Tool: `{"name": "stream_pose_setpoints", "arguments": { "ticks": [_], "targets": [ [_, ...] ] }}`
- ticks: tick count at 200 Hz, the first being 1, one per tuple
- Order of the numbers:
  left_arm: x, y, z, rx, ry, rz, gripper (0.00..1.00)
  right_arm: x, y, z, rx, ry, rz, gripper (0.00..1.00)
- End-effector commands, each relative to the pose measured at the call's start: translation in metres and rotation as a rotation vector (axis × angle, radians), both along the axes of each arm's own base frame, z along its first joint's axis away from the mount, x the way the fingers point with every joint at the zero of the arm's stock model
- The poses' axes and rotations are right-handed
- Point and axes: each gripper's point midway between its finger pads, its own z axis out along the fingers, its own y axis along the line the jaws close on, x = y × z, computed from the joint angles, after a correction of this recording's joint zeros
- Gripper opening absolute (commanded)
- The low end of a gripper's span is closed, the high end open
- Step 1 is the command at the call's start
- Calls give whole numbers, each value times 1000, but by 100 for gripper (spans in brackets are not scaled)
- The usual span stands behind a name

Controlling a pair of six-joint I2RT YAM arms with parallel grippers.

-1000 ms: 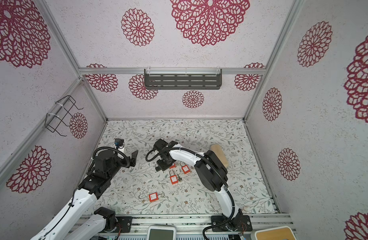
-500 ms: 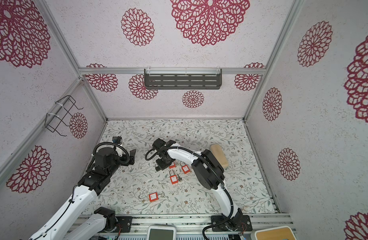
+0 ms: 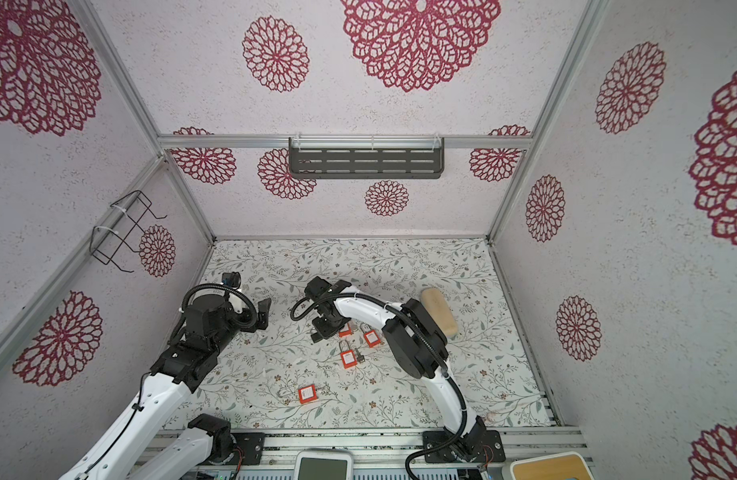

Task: Lock with the key

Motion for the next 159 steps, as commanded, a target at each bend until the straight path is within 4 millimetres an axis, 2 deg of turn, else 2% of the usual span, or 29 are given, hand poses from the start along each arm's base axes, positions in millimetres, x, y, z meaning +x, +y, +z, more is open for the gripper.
{"name": "stream_pose_setpoints", "arguments": {
  "ticks": [1, 23, 59, 77, 100, 120, 133, 159],
  "targets": [
    [-1, 0, 20, -33, -38, -5, 97, 8, 2, 15, 14, -54, -26, 14],
    [-3, 0, 22, -38, -36, -4, 97, 13, 6, 33, 65, -126, 3, 19],
    [-8, 3, 29, -46, -12, 13, 97, 9, 9, 70, 160, -291, 121, 27],
    [-11, -1, 30, -63, 5, -5, 97, -2, 6, 90, 239, -396, 239, 30],
    [-10, -6, 26, -87, 37, -28, 97, -33, 3, 112, 372, -511, 455, 40],
    [-9, -12, 23, -120, 61, -54, 97, -61, -8, 106, 383, -541, 639, 48],
    [-7, -14, 21, -139, 66, -60, 97, -73, -11, 98, 369, -511, 705, 48],
    [-4, -18, 18, -162, 79, -70, 97, -111, -8, 84, 388, -395, 874, 49]
  ]
}}
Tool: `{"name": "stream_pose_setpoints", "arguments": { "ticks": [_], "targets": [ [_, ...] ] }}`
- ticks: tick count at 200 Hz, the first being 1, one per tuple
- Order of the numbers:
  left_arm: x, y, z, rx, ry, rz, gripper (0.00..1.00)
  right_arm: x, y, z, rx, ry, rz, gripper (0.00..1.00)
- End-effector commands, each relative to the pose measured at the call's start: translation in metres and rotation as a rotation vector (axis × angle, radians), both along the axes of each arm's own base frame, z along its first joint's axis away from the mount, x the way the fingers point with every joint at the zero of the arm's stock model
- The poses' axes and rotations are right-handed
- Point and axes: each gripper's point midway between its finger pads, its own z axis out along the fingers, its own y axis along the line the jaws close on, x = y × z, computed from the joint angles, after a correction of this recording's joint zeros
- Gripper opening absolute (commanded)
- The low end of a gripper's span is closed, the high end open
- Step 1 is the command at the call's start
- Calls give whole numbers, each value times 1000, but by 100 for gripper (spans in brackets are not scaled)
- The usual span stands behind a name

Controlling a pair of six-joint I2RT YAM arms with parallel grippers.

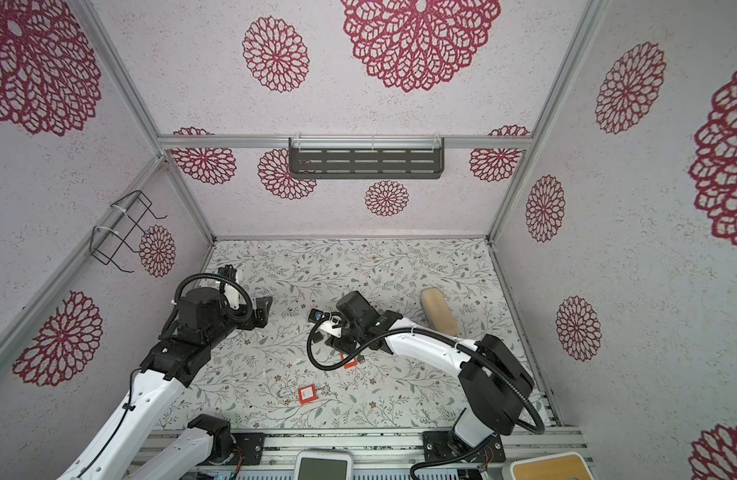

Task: Lock with the key

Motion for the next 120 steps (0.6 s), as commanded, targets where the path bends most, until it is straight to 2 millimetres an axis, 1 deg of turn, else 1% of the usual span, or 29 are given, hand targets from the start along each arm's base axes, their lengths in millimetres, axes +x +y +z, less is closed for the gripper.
{"name": "stream_pose_setpoints", "arguments": {
  "ticks": [1, 36, 59, 74, 120],
  "targets": [
    [2, -5, 4, -49, 5, -17, 97, -39, 11, -4, -6, 3, 254, 49],
    [3, -6, -2, -59, 31, -14, 97, -81, 23, -21, -54, 50, 430, 51],
    [3, -6, -5, -63, 41, -12, 97, -101, 29, -29, -81, 72, 511, 52],
    [3, -5, -7, -67, 45, -7, 97, -109, 30, -35, -109, 74, 539, 53],
    [5, -5, -18, -74, 76, 7, 97, -115, 33, -56, -236, 97, 565, 58]
  ]
}}
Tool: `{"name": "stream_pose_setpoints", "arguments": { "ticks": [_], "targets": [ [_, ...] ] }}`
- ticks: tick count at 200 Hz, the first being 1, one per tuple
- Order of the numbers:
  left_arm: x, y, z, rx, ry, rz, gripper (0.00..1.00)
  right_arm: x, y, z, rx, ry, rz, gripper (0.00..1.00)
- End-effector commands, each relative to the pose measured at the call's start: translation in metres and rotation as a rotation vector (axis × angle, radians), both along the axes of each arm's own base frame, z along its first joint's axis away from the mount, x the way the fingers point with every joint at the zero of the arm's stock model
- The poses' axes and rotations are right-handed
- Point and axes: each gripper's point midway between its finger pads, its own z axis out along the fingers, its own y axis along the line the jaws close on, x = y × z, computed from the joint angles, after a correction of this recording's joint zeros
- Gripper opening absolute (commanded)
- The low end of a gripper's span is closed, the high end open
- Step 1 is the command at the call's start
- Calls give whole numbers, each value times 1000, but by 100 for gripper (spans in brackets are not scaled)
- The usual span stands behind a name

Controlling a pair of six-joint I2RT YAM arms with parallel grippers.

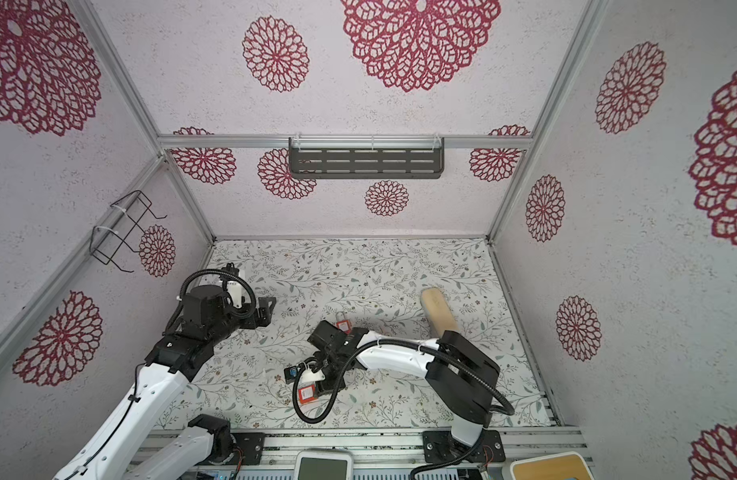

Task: Lock with the key

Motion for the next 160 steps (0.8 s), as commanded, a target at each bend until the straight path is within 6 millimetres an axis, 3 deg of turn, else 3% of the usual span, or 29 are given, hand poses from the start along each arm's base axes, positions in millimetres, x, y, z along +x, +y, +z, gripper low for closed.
{"name": "stream_pose_setpoints", "arguments": {
  "ticks": [1, 21, 160],
  "targets": [
    [2, 2, -5, -14, 16, 16, 97, -5, -1, -3, -61, -4, 45, 58],
    [1, 4, -7, -11, 19, 24, 97, -7, 2, -9, -105, 0, 57, 62],
    [2, 15, -17, -16, 48, 62, 97, -9, 11, -34, -270, -20, 85, 64]
  ]
}}
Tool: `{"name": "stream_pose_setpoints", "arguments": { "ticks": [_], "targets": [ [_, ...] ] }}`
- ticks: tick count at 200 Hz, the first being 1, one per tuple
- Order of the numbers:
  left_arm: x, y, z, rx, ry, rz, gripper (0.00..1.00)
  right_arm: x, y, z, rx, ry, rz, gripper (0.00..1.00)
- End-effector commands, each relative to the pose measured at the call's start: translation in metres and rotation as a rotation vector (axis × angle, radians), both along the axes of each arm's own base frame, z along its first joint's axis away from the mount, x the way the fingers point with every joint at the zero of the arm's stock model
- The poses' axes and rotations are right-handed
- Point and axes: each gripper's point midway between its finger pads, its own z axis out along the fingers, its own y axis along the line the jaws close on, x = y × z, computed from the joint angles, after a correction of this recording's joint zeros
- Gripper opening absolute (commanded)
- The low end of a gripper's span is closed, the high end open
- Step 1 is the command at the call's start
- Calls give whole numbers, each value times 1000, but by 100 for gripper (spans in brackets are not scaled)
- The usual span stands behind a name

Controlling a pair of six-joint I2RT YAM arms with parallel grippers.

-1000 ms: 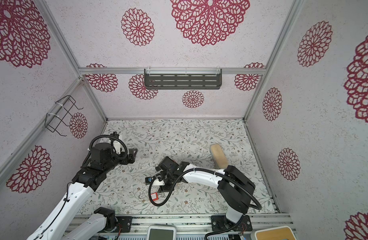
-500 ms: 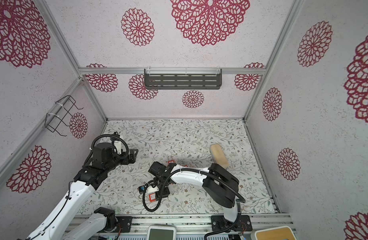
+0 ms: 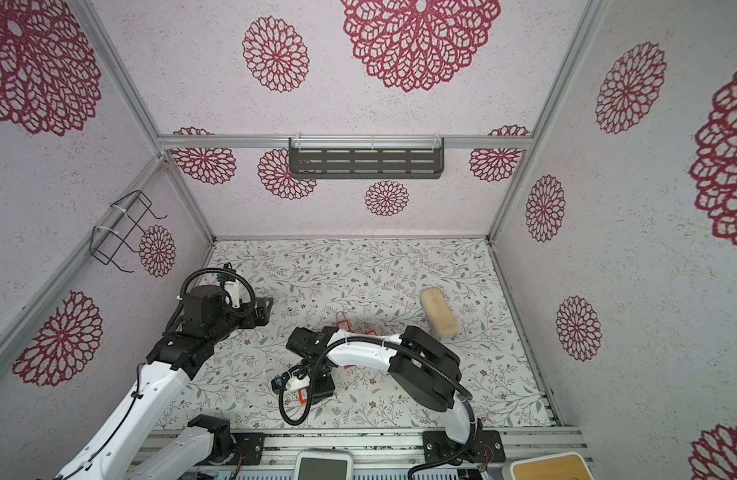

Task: Lock with the key

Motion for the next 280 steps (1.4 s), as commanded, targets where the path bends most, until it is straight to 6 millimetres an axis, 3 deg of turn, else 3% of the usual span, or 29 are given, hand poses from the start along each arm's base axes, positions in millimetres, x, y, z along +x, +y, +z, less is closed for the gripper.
{"name": "stream_pose_setpoints", "arguments": {
  "ticks": [1, 171, 196, 243, 280],
  "targets": [
    [0, 4, -7, -4, 17, 12, 97, -2, -2, 2, -42, -16, 11, 64],
    [1, 7, -20, -14, 52, 23, 97, 11, 6, -12, -94, -62, -44, 49],
    [0, 7, -21, -13, 56, 23, 97, 11, 6, -10, -86, -65, -45, 47],
    [1, 6, -20, -15, 52, 19, 97, 11, 5, -7, -65, -71, -58, 35],
    [3, 4, -12, -7, 33, 1, 97, 13, 6, 10, -14, -76, -86, 28]
  ]
}}
